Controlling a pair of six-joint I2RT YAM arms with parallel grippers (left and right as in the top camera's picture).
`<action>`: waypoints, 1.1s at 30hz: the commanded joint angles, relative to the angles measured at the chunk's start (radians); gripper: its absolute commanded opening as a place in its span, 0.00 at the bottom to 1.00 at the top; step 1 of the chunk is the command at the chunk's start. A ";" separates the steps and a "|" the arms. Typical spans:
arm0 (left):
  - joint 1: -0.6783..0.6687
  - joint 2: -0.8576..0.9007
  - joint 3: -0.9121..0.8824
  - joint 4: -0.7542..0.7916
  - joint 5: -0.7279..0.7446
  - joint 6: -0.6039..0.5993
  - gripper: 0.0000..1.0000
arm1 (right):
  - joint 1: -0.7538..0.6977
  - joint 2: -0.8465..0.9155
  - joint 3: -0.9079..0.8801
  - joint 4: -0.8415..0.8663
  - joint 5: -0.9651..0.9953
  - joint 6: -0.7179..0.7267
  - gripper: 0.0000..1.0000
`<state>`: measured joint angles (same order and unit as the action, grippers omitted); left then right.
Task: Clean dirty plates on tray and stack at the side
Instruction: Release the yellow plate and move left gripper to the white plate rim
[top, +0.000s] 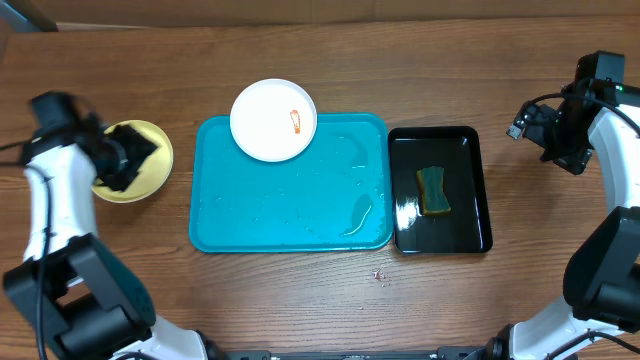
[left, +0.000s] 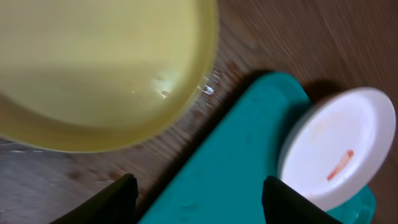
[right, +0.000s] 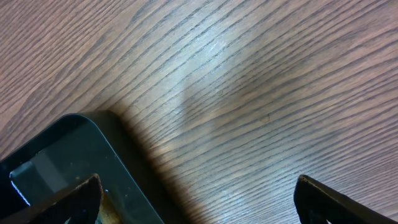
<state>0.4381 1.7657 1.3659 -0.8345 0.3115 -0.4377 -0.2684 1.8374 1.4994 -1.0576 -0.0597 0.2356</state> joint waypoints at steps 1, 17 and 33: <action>-0.129 -0.013 -0.006 -0.002 0.032 0.023 0.66 | -0.002 -0.013 0.004 0.005 0.007 0.007 1.00; -0.497 0.038 -0.006 0.105 -0.293 -0.094 0.58 | -0.002 -0.013 0.004 0.005 0.007 0.007 1.00; -0.497 0.222 -0.006 0.209 -0.293 -0.090 0.33 | -0.002 -0.013 0.004 0.005 0.006 0.007 1.00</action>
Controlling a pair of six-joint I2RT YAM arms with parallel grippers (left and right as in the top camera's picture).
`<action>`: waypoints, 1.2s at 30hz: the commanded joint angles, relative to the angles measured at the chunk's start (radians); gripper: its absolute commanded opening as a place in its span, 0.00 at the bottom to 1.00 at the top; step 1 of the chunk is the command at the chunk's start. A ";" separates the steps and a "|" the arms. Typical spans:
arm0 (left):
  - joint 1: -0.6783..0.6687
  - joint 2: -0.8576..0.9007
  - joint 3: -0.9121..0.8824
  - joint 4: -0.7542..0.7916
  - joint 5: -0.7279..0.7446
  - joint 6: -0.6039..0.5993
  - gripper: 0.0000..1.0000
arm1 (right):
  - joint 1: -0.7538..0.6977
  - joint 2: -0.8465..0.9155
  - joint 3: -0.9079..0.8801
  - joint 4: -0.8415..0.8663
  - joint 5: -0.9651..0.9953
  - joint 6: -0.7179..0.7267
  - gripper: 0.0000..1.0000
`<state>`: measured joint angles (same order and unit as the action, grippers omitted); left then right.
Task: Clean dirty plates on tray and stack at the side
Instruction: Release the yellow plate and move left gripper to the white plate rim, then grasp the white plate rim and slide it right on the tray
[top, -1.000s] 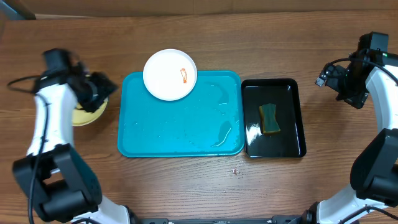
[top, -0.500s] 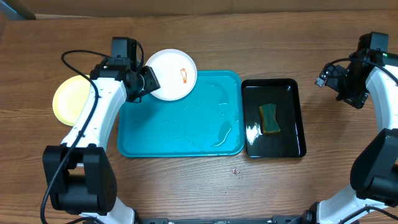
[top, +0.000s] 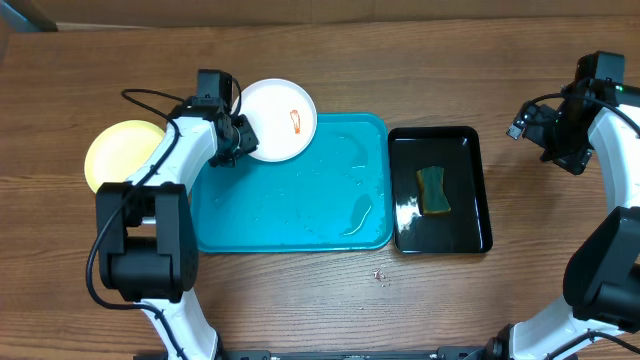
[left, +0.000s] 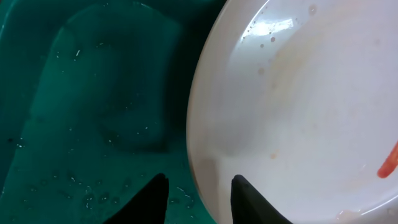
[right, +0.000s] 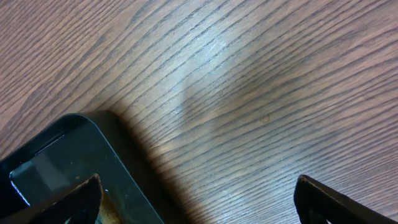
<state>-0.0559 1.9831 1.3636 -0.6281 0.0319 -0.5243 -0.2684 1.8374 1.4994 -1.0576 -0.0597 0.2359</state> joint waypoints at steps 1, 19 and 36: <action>-0.004 0.005 -0.004 0.000 -0.013 -0.003 0.31 | -0.002 -0.013 0.004 0.005 0.006 0.007 1.00; -0.005 0.008 -0.005 0.012 -0.059 0.008 0.13 | -0.002 -0.013 0.004 0.005 0.006 0.007 1.00; -0.006 0.022 -0.008 0.014 -0.084 0.008 0.18 | -0.002 -0.013 0.004 0.005 0.006 0.007 1.00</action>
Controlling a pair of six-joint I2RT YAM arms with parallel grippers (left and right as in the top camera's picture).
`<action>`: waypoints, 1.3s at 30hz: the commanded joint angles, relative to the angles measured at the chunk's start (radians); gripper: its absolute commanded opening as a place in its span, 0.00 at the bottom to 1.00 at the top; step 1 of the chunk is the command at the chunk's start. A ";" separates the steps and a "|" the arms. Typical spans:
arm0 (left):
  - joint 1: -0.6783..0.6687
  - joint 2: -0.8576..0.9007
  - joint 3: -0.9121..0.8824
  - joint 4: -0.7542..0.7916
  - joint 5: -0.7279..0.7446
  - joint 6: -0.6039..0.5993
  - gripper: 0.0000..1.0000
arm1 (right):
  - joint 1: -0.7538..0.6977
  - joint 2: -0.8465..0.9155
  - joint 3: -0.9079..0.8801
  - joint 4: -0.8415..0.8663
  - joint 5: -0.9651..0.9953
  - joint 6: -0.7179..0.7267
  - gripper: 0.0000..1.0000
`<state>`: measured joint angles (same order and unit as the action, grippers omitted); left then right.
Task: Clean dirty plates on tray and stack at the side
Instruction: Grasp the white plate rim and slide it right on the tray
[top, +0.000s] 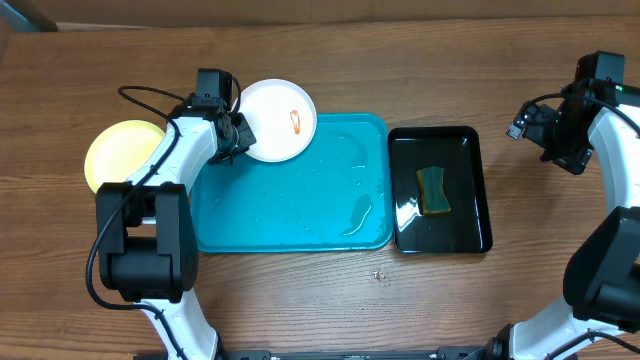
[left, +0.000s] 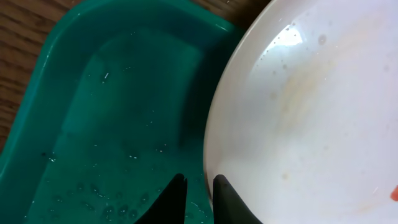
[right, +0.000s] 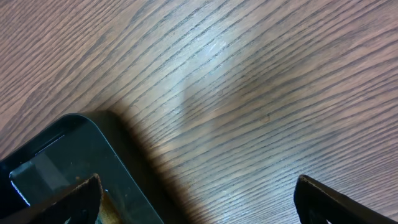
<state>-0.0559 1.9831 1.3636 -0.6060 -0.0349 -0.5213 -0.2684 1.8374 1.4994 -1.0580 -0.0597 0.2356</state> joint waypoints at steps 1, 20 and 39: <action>-0.007 0.035 -0.008 -0.011 -0.017 0.005 0.18 | -0.002 -0.013 0.004 0.006 0.006 0.007 1.00; -0.024 0.063 -0.005 -0.423 0.391 0.138 0.16 | -0.002 -0.013 0.004 0.006 0.006 0.007 1.00; -0.027 0.064 0.312 -0.717 0.102 0.219 0.45 | -0.002 -0.013 0.004 0.006 0.006 0.007 1.00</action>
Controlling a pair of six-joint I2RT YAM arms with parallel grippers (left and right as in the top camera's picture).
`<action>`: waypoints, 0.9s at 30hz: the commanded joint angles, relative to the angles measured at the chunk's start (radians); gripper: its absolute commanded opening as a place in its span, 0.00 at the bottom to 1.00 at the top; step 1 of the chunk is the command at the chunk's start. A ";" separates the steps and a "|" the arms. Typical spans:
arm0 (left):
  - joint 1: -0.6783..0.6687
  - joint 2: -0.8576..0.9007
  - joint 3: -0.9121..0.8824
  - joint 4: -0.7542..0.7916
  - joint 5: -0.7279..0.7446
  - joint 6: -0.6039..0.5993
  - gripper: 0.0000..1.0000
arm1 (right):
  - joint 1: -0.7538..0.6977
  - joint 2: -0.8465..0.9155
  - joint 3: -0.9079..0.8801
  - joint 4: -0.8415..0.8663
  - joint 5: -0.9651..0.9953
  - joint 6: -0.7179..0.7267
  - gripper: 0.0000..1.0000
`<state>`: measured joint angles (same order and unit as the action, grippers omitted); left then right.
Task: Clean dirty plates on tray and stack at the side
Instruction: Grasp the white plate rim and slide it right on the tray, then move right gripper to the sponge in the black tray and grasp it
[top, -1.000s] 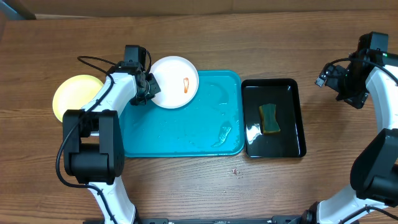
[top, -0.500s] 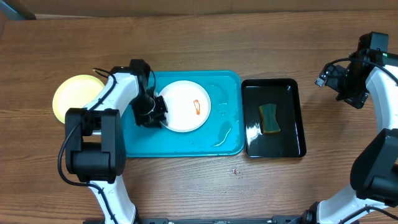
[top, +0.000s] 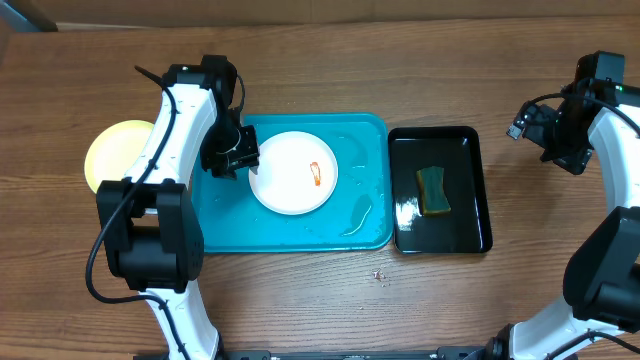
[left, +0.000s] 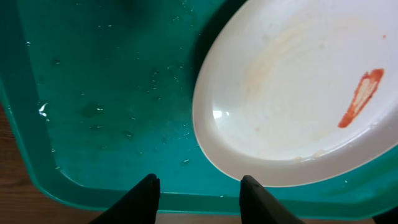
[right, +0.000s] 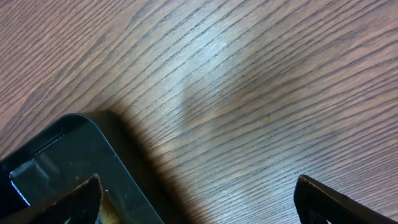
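A white plate (top: 293, 172) with an orange-red smear (top: 316, 173) lies flat in the middle of the wet teal tray (top: 215, 230). In the left wrist view the plate (left: 292, 93) fills the upper right, its smear (left: 359, 98) plain to see. My left gripper (top: 232, 158) hangs open just left of the plate's rim, nothing between its fingertips (left: 149, 186). A yellow plate (top: 110, 152) rests on the table left of the tray. My right gripper (top: 560, 140) hovers open over bare wood at the far right, fingertips (right: 87, 193) wide apart.
A black tray (top: 440, 190) right of the teal one holds a green and yellow sponge (top: 433, 190). Its corner (right: 56, 162) shows in the right wrist view. Water pools on the teal tray's right half (top: 360, 212). A small crumb (top: 377, 273) lies near the front edge.
The white plate has gone from the tray's back left rim to the tray's middle, lying flat. My left gripper, then pinched on its rim, is now open beside it. Right arm unchanged.
My left gripper was open over the yellow plate on the table at the left. Then it stood at the white plate's left rim on the tray's back edge, fingers narrowing. Then it was nearly closed on that rim. Now the plate lies mid-tray, released.
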<state>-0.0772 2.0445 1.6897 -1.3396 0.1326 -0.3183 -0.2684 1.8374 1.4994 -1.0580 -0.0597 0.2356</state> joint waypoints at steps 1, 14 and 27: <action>-0.008 0.002 -0.028 0.033 -0.066 0.018 0.45 | -0.002 -0.013 0.004 0.006 0.006 0.007 1.00; -0.016 0.003 -0.315 0.412 -0.060 0.020 0.34 | -0.002 -0.013 0.004 0.006 0.006 0.007 1.00; -0.018 0.003 -0.348 0.485 0.019 0.058 0.04 | -0.002 -0.013 0.004 -0.015 -0.219 0.060 1.00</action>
<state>-0.0914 2.0254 1.3758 -0.8589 0.1440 -0.2939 -0.2684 1.8374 1.4994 -1.0512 -0.1341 0.2630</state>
